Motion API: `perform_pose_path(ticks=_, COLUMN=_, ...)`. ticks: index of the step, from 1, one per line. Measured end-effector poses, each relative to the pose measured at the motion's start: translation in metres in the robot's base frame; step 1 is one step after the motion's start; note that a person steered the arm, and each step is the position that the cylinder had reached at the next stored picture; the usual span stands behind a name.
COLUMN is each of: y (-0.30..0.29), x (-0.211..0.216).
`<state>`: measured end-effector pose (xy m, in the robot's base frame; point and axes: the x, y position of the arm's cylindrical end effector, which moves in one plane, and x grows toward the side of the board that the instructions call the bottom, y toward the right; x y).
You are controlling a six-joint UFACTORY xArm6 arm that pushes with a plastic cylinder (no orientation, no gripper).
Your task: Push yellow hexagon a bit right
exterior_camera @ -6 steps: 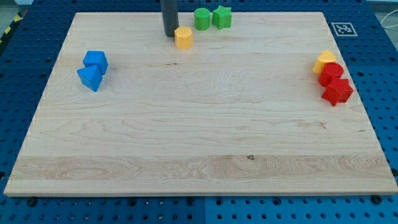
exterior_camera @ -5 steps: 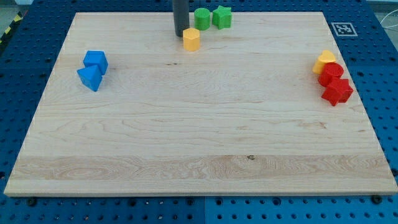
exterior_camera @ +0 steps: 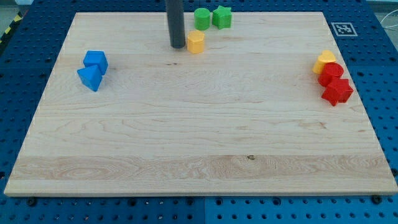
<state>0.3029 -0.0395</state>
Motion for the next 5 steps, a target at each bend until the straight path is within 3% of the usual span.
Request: perform_pose_path(ticks=5, y=0.114, x=0.001)
